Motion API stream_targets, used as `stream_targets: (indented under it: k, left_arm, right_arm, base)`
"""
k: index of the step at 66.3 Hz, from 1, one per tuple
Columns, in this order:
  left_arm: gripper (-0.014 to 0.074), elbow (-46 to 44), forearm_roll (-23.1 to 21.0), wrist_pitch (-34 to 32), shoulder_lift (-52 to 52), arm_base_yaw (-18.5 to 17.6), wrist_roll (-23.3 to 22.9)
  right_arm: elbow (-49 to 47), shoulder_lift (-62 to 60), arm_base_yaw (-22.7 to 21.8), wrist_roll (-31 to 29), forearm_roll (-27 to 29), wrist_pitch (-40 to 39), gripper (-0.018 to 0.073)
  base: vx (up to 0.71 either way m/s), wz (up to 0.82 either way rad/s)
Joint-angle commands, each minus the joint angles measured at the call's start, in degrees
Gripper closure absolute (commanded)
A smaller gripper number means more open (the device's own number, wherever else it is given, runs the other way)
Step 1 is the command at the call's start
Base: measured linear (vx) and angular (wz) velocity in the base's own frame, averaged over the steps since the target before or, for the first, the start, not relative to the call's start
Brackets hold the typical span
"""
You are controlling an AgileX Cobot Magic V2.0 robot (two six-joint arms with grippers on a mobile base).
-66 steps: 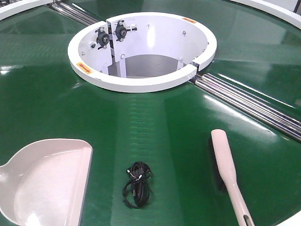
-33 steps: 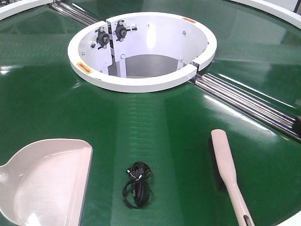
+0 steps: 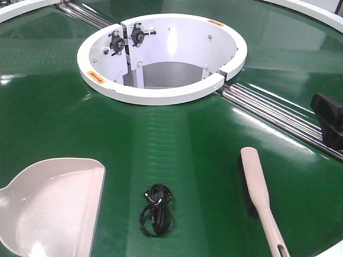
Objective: Clean and inspect green conveyor with broom and dustpan
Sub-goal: 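Move the right gripper down toward the beige brush handle, then close the right gripper on the beige brush handle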
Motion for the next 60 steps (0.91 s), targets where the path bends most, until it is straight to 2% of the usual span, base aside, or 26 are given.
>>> stream_targets:
  k: [1,5,11,25,36,49,60]
  left_arm:
    - [-0.0075,-2.0,-4.4,-3.8,0.2,-0.1,1.6]
    - [-0.0061,-2.0,-7.1,-3.8,0.2,-0.1,3.2]
    - [-0.0048,-2.0,-9.0,-3.8,0.2,-0.1,5.4]
    - [-0.0035,-2.0,-9.0,-3.8,0.2,-0.1,5.6]
    - [-0.0032,-2.0,-9.2,-3.1,0.2,-0.1,5.6]
    - [-0.0016,-2.0,-9.3,-2.2,0.2,-0.1,5.6]
    - [-0.0006,-2.0,-9.3,-2.2,0.2,-0.1,5.7]
  right_arm:
    - [-2.2,0.0,-0.1,0.3,0.3,-4.7,-0.0155]
    - [-3.2,0.5,0.6,0.2,0.3,-1.8,-0.0144]
    - [-6.4,2.5,2.8,0.1,0.3,5.8,-0.012]
    - [-15.2,13.4,8.3,1.7,0.3,19.6,-0.0053]
    - [-20.1,23.1,8.3,8.0,-0.2,27.6,-0.0032]
    - [-28.0,35.0,8.3,10.0,-0.2,38.1,-0.0032]
    - [-33.6,42.9,8.3,12.9,-0.2,43.1,-0.0032]
  base:
    - [0.0,0.0]
    - [0.0,0.0]
    - [0.0,0.0]
    - [0.0,0.0]
    - [0.0,0.0]
    - [0.0,0.0]
    - [0.0,0.0]
